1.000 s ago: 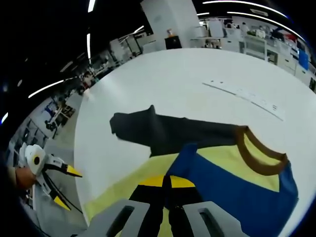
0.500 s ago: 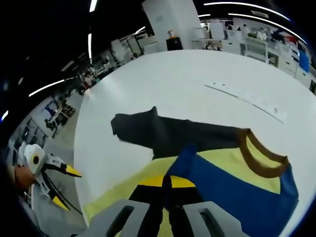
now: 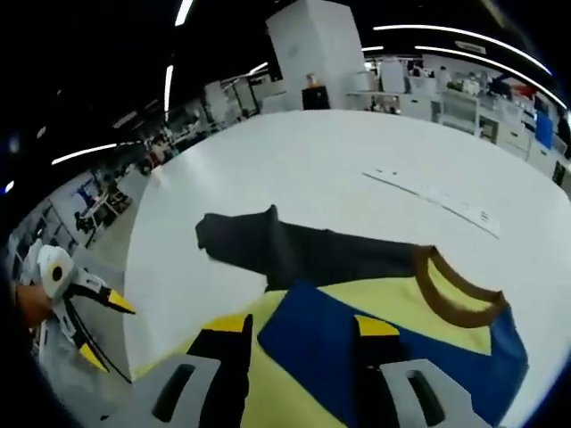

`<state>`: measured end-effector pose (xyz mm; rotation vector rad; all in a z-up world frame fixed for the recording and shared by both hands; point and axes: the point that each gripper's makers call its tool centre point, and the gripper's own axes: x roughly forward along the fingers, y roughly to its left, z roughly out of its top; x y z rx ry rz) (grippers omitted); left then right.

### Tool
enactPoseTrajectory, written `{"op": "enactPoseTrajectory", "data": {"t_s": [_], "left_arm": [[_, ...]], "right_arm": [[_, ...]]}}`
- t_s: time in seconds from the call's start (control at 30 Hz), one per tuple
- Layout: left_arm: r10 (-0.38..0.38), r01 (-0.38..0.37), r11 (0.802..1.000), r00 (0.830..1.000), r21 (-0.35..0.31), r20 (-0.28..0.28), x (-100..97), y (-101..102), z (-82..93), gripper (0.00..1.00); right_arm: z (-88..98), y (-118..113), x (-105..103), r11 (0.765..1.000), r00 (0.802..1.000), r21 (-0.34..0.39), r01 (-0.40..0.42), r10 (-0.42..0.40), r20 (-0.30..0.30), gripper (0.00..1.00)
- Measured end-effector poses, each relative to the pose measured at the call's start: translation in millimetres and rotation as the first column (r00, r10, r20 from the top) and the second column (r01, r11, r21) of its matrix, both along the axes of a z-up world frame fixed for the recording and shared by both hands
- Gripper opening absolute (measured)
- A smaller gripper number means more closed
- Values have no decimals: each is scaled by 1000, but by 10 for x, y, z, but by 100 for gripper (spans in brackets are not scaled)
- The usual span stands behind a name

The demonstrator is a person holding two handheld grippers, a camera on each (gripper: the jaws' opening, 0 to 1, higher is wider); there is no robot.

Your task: Fold the garment on the visible template until the final outline fits inside the template.

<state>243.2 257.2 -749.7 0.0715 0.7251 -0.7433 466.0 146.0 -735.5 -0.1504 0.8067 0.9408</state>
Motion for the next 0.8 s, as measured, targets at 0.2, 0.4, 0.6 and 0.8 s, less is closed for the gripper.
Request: {"op": "enactPoseTrajectory", "data": {"t_s": [0.2,0.4,0.6,0.8], "left_arm": [[12,-12,1000,1000,1,2,13,13,2,64],[21,-21,1000,1000,6,15,63,31,34,65],[18,-19,1000,1000,14,23,112,31,35,65],[28,-29,999,999,17,32,152,47,45,65]], "right_arm": [[-2,-175,59,999,997,-6,36,-36,67,70],[-11,-337,32,998,993,11,60,-61,98,84],[4,-480,15,996,988,29,87,-90,122,90],[109,-634,-33,993,981,51,109,-116,153,92]]}}
